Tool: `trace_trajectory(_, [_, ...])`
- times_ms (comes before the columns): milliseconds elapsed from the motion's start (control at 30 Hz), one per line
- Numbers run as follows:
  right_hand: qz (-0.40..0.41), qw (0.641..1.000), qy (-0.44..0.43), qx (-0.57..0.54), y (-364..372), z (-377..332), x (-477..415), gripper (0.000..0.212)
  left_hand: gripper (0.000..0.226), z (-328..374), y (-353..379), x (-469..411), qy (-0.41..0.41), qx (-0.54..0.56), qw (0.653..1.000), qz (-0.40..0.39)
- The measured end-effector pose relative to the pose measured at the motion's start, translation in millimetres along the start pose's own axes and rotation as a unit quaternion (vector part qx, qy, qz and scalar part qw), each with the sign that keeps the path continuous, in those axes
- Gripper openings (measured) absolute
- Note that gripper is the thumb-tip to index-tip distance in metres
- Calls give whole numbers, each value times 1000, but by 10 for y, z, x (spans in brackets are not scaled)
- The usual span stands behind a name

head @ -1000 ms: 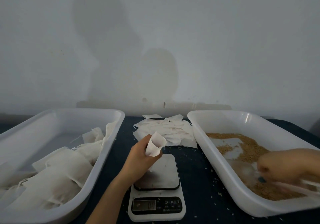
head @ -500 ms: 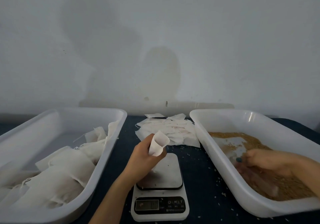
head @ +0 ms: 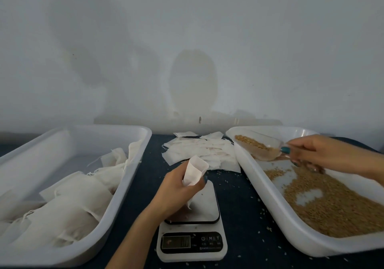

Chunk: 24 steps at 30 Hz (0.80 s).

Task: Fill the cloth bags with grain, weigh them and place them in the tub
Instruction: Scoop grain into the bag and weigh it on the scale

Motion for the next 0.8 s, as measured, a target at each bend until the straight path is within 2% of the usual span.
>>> trace_trajectory(100, [-76,996,-42,-15,-11,-328,25,34,13,8,-26,9,1,-26,1000,-3])
trace_trajectory(200, [-111,991,-68,9,17,-557,-25,23,20,30,-33,17,8,-39,999,-10])
trace_trajectory(533, [-124,971,-117,165,-103,-1056,-123,46,34,58,-11,14,19,-31,999,-17])
trace_trajectory(800, [-107,908,-158,372,-119,-1597,-165,38,37,38,42,25,17,-33,999,-31])
Point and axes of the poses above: each hand's wrist, its own x-axis away from the middle knuckle, its own y-axis out of the palm, z = x × y, the point moved 3 cm from there along -x, towards the middle knuckle, and after that the axes turned 9 degrees about z, right-handed, at the moved point
